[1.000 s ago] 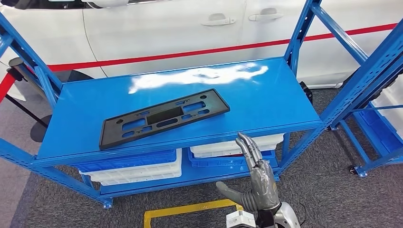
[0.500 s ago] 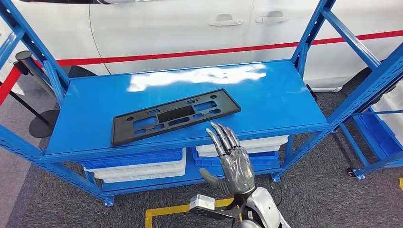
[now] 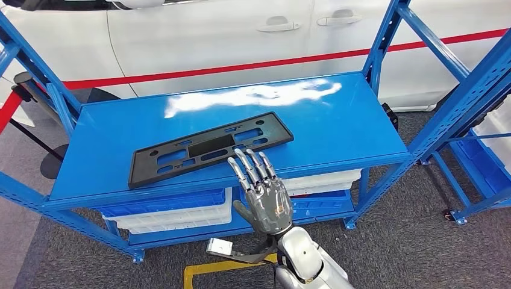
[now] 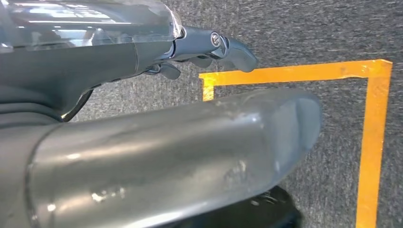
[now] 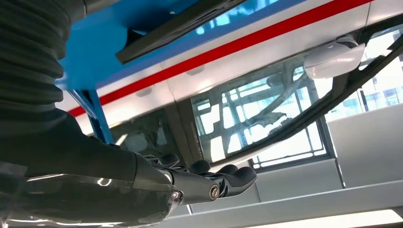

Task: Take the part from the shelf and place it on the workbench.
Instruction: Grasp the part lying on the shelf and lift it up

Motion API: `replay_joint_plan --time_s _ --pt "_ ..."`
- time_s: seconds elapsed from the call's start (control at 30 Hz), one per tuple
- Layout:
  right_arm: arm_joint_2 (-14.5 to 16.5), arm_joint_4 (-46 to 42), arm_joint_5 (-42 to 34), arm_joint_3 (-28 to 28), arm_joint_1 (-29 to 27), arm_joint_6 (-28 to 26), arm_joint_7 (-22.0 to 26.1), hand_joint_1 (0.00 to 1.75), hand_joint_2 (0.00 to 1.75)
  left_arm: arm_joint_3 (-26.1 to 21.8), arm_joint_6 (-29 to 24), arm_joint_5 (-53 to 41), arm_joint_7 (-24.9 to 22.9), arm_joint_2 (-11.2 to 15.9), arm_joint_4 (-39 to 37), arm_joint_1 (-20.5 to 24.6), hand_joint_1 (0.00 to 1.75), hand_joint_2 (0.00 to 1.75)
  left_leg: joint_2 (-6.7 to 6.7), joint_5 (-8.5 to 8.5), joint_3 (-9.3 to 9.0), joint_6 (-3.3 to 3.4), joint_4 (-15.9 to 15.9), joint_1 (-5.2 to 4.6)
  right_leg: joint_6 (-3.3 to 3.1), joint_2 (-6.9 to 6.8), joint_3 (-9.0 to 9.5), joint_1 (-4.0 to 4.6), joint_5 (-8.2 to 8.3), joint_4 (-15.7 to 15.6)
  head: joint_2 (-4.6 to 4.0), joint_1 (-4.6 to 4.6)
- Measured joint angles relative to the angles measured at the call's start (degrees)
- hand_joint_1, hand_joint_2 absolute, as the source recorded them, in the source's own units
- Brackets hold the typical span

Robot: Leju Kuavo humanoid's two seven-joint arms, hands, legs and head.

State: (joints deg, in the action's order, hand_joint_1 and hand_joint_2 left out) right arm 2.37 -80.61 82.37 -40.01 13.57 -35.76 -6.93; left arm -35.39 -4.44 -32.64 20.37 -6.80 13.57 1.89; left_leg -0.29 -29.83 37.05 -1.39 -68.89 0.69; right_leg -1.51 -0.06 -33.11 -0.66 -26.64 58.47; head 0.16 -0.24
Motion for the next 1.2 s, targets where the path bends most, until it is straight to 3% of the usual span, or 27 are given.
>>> replay_joint_plan --time_s 0.07,0.1,0.23,0.3,0.37,0.4,0.43,0.47,0.53,0.6,0.67,0.77,0.83,0.9,0.93,0.97,1.0,1.07,1.1,1.13,1.2 --pt "1.69 2.56 2.2 -0.01 1.27 -1.14 0.04 0.0 1.75 -0.35 0.92 -0.68 0.04 0.23 0.0 0.17 0.0 0.0 -0.02 2.96 -3.44 0.53 7.47 -0.16 0.34 0.12 0.08 0.15 -0.18 0.15 0.0 0.01" --pt "2.47 3.73 3.17 -0.01 1.85 -1.62 0.21 0.0 1.75 -0.48 1.34 -1.01 0.04 0.31 0.0 0.27 0.0 0.0 -0.04 3.5 -4.37 0.82 9.58 -0.28 0.61 0.15 0.05 0.22 -0.21 0.19 0.01 0.03" --pt "5.05 8.08 6.08 -0.01 3.52 -2.99 1.33 0.0 1.75 -0.86 2.62 -2.01 0.03 0.43 -0.01 0.41 0.0 0.0 -0.03 3.86 -4.75 2.12 10.91 -0.22 1.83 0.14 -0.1 0.26 -0.48 0.39 0.01 0.05" --pt "5.94 10.26 6.83 -0.01 4.3 -3.48 1.83 0.0 1.75 -1.1 2.99 -2.37 0.04 0.48 -0.02 0.48 0.0 0.0 0.07 4.11 -4.93 2.82 11.37 0.04 2.26 0.12 -1.86 0.24 -2.78 4.17 0.0 0.21" --pt "6.37 12.45 7.09 0.03 4.68 -3.78 2.13 0.0 1.75 -1.44 3.15 -2.66 0.03 0.54 -0.02 0.55 0.0 0.0 0.09 4.02 -4.93 3.17 11.4 -0.07 2.49 0.1 -5.72 0.19 -6.09 11.74 0.01 0.33" --pt "6.47 13.52 7.12 0.05 4.7 -3.82 2.18 0.0 1.75 -1.65 3.16 -2.75 -0.01 0.57 -0.02 0.54 0.0 0.0 0.07 3.93 -4.95 3.25 11.37 -0.13 2.56 0.1 -7.45 0.18 -6.89 14.82 0.01 0.33" --pt "6.56 14.52 7.13 0.09 4.69 -3.84 2.2 0.0 1.75 -1.82 3.17 -2.83 -0.07 0.6 -0.02 0.51 0.0 0.0 0.04 3.83 -5.03 3.29 11.34 -0.18 2.55 0.1 -8.37 0.18 -6.62 16.13 0.01 0.33" --pt "6.68 15.38 7.14 0.14 4.71 -3.85 2.21 0.0 1.75 -1.96 3.17 -2.86 -0.14 0.62 -0.02 0.48 0.0 0.0 0.0 3.71 -5.17 3.27 11.3 -0.22 2.45 0.09 -8.12 0.2 -5.19 15.04 0.0 0.33" --pt "6.99 16.81 7.23 0.29 4.92 -3.86 2.21 0.0 1.75 -2.15 3.17 -2.92 -0.28 0.62 -0.03 0.43 0.0 0.0 -0.07 3.33 -5.65 3.09 11.26 -0.29 1.84 0.08 -4.95 0.35 -0.83 7.7 0.0 0.34" --pt "7.27 17.83 7.35 0.46 5.16 -3.88 2.21 0.0 1.75 -2.31 3.2 -2.97 -0.36 0.6 -0.07 0.48 0.0 0.0 -0.12 2.9 -5.86 2.62 11.11 -0.48 1.21 0.07 -2.01 0.65 1.33 1.27 0.0 0.3" --pt "7.48 18.56 7.39 0.65 5.28 -3.89 2.2 0.0 1.75 -2.47 3.22 -2.98 -0.44 0.6 -0.09 0.52 0.0 0.0 -0.09 2.61 -5.87 1.98 11.16 -0.56 0.87 0.17 -1.38 0.88 1.09 -0.17 0.01 0.25" --pt "7.93 19.4 7.39 0.89 5.41 -3.92 2.19 0.0 1.75 -2.8 3.22 -3.01 -0.48 0.72 -0.11 0.59 0.0 0.0 0.03 1.68 -5.8 1.04 10.22 -0.47 0.17 0.27 -0.6 0.44 1.05 -0.93 0.01 0.15" --pt "8.26 19.85 7.38 1.02 5.53 -3.95 2.17 0.0 1.75 -3.01 3.25 -3.05 -0.48 0.8 -0.16 0.6 0.0 0.0 0.06 -0.84 -3.26 0.51 4.93 -0.21 -0.29 0.13 0.19 0.13 0.84 -1.39 0.01 -0.01" --pt "8.34 20.25 7.37 1.11 5.48 -3.96 2.16 0.0 1.75 -3.16 3.28 -3.22 -0.48 0.79 -0.26 0.51 0.0 0.0 0.08 -3.51 1.24 0.0 -2.87 0.08 -0.5 0.06 0.68 0.09 0.38 -1.4 0.0 -0.08" --pt "8.34 20.46 7.37 1.15 5.4 -3.96 2.15 0.0 1.75 -3.22 3.28 -3.3 -0.48 0.79 -0.29 0.42 0.0 0.0 0.08 -3.6 2.88 -0.21 -5.17 0.23 -0.49 0.09 0.96 0.07 0.11 -1.39 0.0 -0.08" --pt "8.34 20.64 7.37 1.18 5.34 -3.96 2.14 0.0 1.75 -3.28 3.28 -3.34 -0.48 0.8 -0.32 0.33 0.0 0.0 0.08 -2.57 3.63 -0.39 -5.52 0.37 -0.41 0.16 1.3 0.05 -0.19 -1.37 0.0 -0.08" --pt "8.34 20.79 7.37 1.22 5.31 -3.96 2.13 0.0 1.75 -3.32 3.28 -3.35 -0.47 0.83 -0.32 0.28 0.0 0.0 0.09 -0.63 3.34 -0.5 -3.86 0.5 -0.29 0.25 1.69 0.0 -0.5 -1.33 0.0 -0.09" --pt "8.36 20.98 7.33 1.4 5.31 -3.96 2.14 0.0 1.75 -3.37 3.29 -3.53 -0.39 0.86 -0.36 0.28 0.0 0.0 0.11 4.22 0.5 -0.58 3.71 0.64 0.24 0.37 2.56 0.0 -1.36 -1.15 0.01 -0.11" --pt "8.38 21.01 7.25 1.57 5.32 -3.96 2.14 0.0 1.75 -3.38 3.29 -3.69 -0.32 0.86 -0.38 0.32 0.0 0.0 0.09 5.47 -0.89 -0.35 7.03 0.59 0.6 0.41 2.8 0.08 -1.77 -1.03 0.01 -0.19" --pt "8.42 21.02 7.13 1.79 5.33 -3.96 2.15 0.0 1.75 -3.4 3.3 -3.86 -0.25 0.86 -0.41 0.37 0.0 0.0 0.08 6.04 -1.87 -0.02 9.39 0.5 0.99 0.42 2.94 0.17 -2.08 -1.01 0.01 -0.21" --pt "8.49 20.99 6.89 2.26 5.32 -3.96 2.15 0.0 1.75 -3.45 3.29 -4.05 -0.15 0.85 -0.44 0.4 0.0 0.0 0.05 5.34 -2.3 0.98 10.42 0.35 1.72 0.44 3.06 0.31 -2.15 -0.9 -0.01 -0.22"
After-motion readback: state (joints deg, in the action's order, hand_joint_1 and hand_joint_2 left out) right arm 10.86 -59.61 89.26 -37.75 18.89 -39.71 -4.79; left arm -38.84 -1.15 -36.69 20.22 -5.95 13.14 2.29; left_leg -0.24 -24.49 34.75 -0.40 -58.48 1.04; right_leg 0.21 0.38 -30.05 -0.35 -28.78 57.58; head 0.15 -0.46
